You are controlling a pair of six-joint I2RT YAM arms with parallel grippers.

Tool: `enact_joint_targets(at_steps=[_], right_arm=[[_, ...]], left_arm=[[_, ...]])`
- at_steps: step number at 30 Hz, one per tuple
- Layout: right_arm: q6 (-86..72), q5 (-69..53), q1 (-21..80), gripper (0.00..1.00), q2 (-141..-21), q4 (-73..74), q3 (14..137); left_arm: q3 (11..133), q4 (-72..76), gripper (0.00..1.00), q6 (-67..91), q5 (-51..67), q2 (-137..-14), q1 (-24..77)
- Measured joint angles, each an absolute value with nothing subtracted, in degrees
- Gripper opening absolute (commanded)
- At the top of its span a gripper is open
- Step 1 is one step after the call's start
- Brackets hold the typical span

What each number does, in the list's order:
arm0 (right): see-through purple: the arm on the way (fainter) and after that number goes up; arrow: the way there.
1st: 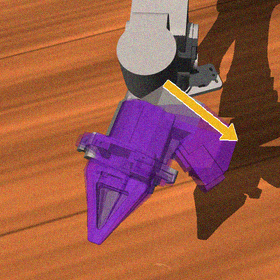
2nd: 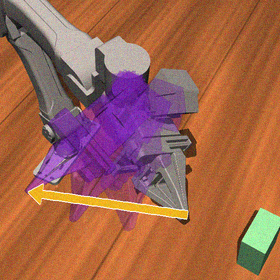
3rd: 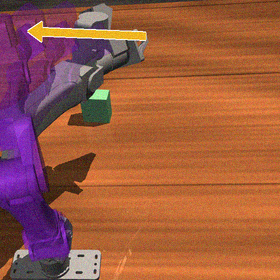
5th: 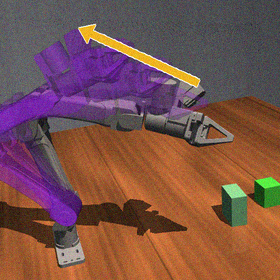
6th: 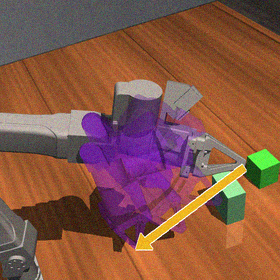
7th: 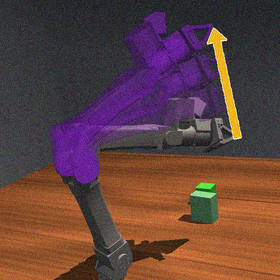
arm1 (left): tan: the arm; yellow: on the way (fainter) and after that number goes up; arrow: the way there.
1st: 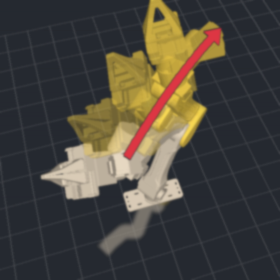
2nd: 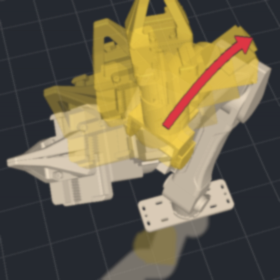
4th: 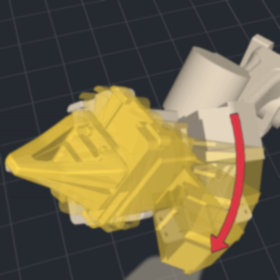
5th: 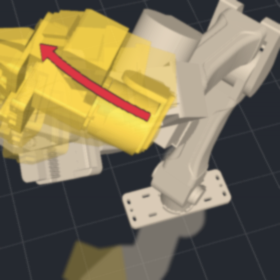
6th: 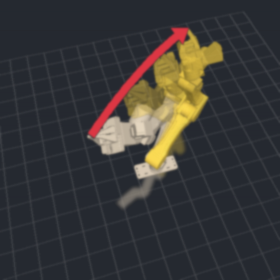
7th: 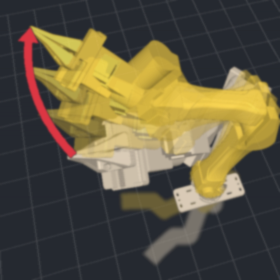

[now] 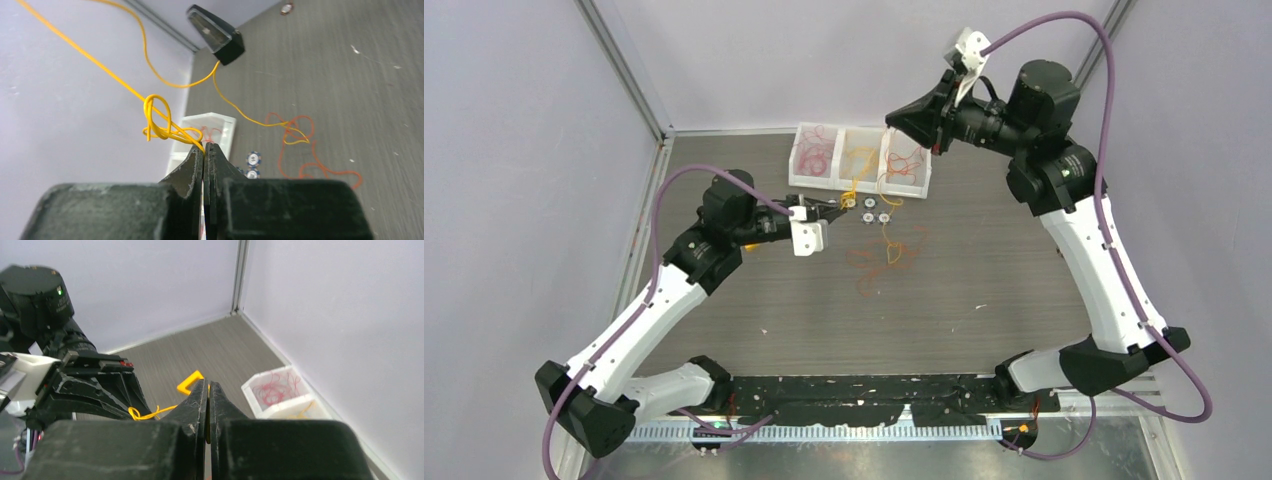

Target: Untangle the cables

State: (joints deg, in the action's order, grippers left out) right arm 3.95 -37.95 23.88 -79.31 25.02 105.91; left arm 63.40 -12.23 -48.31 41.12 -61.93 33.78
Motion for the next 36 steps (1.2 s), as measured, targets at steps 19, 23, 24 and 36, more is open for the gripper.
enact_joint_targets(at_steps=[19,23,24,36], right_arm=[[-7.31,-32.16,22.04,0.05,-78.91,6.15,125.05],[-10.44,-32.18,22.28,0.05,-80.38,4.32,125.05],[-11.18,-32.18,22.41,0.05,-80.88,4.19,125.03],[-14.61,-31.33,22.63,0.05,-83.11,3.60,124.64]], left_arm=[[58.92,7.92,1.00,-13.56,38.17,-62.70,34.06],[59.13,14.66,0.92,-6.17,38.74,-71.55,36.62],[59.46,15.86,0.85,-4.58,38.83,-74.04,37.50],[52.80,25.93,1.00,8.08,45.52,-83.31,40.66]])
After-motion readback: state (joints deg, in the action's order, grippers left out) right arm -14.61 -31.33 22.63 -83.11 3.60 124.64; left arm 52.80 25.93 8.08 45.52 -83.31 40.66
